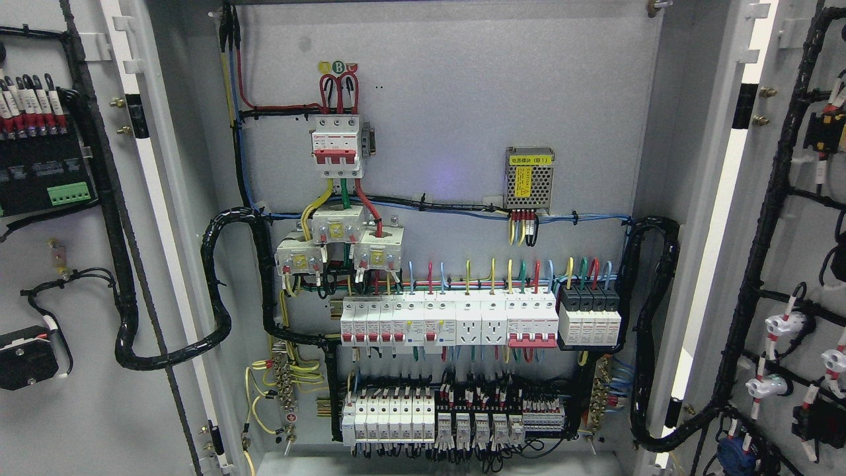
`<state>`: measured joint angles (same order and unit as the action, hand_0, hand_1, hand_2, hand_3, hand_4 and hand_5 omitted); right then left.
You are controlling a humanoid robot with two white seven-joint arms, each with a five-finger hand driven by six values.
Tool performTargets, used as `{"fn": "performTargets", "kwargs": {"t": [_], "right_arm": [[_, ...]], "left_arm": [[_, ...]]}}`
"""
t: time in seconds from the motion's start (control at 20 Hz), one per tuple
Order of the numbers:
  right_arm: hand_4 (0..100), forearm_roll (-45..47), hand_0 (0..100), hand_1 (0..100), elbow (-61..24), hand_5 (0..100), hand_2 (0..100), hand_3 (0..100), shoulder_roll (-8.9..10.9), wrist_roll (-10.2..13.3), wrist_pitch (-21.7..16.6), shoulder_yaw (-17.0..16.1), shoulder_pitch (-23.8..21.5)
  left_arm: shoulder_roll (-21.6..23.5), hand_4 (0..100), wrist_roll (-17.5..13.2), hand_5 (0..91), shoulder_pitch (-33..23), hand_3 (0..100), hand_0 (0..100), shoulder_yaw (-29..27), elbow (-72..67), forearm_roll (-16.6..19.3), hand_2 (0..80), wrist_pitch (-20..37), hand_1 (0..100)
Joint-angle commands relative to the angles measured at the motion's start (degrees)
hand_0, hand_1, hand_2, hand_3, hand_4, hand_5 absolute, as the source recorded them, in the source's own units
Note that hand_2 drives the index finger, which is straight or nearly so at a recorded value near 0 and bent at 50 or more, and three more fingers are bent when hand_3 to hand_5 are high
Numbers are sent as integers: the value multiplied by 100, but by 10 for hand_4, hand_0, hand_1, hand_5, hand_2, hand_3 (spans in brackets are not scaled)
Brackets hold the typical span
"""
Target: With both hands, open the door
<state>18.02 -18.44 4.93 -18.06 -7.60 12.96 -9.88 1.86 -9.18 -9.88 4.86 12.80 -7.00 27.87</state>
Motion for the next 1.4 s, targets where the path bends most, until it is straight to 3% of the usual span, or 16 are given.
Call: {"fn": "performTargets", "kwargs": {"t": [0.0, 0.1, 0.2, 0.35, 0.75, 0.9, 1.35], "right_arm": [[0, -939, 379, 0, 1299, 0, 0, 0, -449, 259, 512, 40, 400], [0, -1247, 380, 0, 1299, 0, 0, 0, -633, 425, 828, 31, 478], [0, -1284, 380, 0, 1299, 0, 0, 0, -678, 688, 1040, 31, 496], [0, -1301, 380, 0, 1299, 0, 0, 0, -818, 953, 1111, 57, 505], [0, -1319, 380, 0, 1518, 0, 0, 0, -950, 988, 1120, 84, 496], [0, -1485, 380, 0, 1545, 0, 0, 0, -1029, 1181, 1120, 84, 426], [0, -1521, 379, 0, 1545, 0, 0, 0, -1030, 1208, 1129, -13, 329]], "left_arm": [[-380, 0, -5, 0, 284, 0, 0, -196, -1904, 76, 0, -272, 0], [-380, 0, -14, 0, 337, 0, 0, -223, -1992, 67, 0, -588, 0], [-380, 0, -14, 0, 390, 0, 0, -362, -2001, 67, 0, -974, 0], [-380, 0, -14, 0, 443, 0, 0, -477, -2001, 76, 0, -1546, 0], [-388, 0, 21, 0, 443, 0, 0, -688, -1887, 85, 0, -2189, 0], [-388, 0, 30, 0, 443, 0, 0, -680, -1808, 93, 0, -2189, 0], [-380, 0, 4, 0, 504, 0, 0, -636, -1781, 67, 0, -2128, 0]]}}
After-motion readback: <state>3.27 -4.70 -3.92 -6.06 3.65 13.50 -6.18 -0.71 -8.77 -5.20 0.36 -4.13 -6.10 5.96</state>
